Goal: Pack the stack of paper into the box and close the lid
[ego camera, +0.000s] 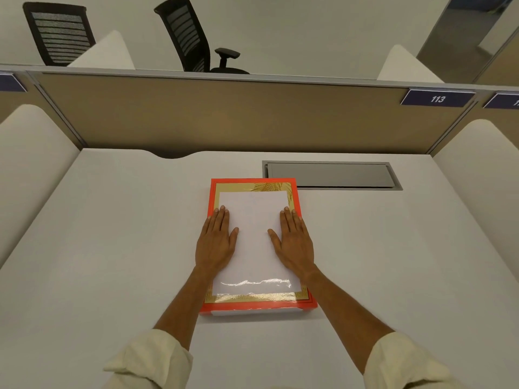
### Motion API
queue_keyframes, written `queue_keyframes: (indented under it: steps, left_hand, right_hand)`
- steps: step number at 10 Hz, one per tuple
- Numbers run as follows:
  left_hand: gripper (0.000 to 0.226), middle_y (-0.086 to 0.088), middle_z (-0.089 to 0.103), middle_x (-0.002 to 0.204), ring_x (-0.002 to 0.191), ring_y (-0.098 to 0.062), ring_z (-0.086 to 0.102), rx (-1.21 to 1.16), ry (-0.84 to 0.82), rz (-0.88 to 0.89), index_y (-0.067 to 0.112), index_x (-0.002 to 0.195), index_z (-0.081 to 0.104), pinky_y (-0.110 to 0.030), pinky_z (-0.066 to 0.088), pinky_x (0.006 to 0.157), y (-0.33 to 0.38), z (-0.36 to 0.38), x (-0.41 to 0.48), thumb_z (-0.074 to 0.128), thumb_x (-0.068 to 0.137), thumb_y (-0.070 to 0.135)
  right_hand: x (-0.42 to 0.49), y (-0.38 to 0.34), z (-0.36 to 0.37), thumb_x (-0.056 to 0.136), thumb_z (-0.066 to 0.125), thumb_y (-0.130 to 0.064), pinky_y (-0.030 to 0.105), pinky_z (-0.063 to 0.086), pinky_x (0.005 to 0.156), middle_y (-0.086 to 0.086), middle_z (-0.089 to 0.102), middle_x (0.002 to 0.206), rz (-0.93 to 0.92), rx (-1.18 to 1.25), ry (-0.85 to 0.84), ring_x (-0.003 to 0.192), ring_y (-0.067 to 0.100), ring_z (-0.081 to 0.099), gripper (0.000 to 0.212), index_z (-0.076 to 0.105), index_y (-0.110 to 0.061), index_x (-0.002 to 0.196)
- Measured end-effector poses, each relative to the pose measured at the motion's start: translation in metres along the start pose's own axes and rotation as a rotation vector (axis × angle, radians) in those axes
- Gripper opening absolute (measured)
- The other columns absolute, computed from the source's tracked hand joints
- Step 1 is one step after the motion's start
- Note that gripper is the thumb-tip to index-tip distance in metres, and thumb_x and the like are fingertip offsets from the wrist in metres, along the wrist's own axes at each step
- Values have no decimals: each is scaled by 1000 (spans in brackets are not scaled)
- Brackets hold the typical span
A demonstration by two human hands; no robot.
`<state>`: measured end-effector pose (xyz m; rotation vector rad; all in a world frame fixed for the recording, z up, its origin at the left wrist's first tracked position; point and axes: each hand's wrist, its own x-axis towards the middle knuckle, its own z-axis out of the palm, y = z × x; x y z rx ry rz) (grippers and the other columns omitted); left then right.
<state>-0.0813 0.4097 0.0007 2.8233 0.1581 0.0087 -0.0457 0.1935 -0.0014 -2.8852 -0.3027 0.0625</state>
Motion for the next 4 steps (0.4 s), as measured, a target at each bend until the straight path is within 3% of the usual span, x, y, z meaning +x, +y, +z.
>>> queue_keyframes:
  steps: [4]
  left_hand:
    - [75, -3, 2, 166, 154, -19, -1, 81, 11, -18, 14, 157, 5, -37, 5, 126, 16, -4, 1, 11, 93, 53]
  right_hand:
    - [-3, 4, -10, 98, 27, -54, 32, 4, 124, 1, 4, 163, -27, 79, 11, 151, 16, 1, 72, 4, -16, 154]
